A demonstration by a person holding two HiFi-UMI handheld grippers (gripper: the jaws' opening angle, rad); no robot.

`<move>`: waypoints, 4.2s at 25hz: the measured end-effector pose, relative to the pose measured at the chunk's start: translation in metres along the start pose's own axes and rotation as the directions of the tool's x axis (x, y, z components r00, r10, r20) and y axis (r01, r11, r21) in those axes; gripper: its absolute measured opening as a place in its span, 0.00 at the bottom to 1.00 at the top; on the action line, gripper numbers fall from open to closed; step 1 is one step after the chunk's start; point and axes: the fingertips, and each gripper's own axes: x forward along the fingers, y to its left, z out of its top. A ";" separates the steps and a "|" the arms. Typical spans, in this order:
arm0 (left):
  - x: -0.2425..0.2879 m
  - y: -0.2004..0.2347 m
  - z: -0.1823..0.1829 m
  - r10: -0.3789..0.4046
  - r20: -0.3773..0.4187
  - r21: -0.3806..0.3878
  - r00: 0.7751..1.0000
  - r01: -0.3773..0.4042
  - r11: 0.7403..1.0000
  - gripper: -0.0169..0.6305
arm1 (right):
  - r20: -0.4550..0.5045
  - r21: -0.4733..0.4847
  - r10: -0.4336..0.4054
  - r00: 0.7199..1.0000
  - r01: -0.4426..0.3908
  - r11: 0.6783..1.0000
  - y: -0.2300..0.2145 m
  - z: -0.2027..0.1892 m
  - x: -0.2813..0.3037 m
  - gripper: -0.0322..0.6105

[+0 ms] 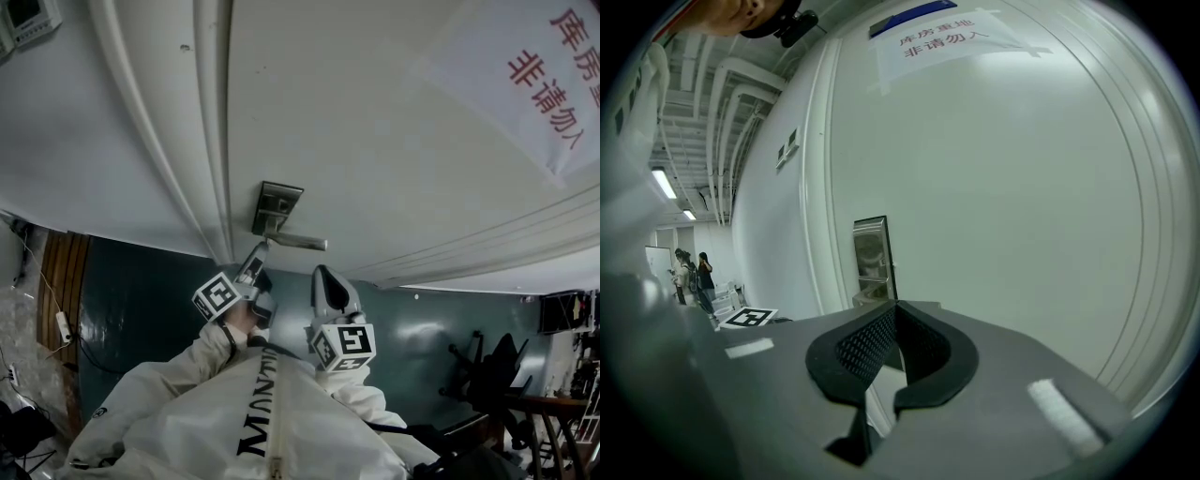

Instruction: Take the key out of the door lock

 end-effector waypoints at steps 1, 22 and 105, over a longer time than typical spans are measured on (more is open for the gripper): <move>0.002 0.000 0.000 -0.006 0.002 -0.008 1.000 0.006 1.000 0.28 | -0.001 0.001 0.001 1.000 -0.001 1.000 0.000 -0.001 0.000 0.05; 0.027 0.005 0.001 -0.013 0.009 -0.014 1.000 0.013 1.000 0.12 | -0.002 0.020 -0.012 1.000 0.012 1.000 -0.008 -0.006 -0.008 0.05; -0.065 -0.069 0.027 0.248 0.120 0.992 0.961 -0.127 0.011 0.06 | 0.081 0.058 0.051 0.995 -0.055 0.997 -0.019 -0.008 -0.007 0.05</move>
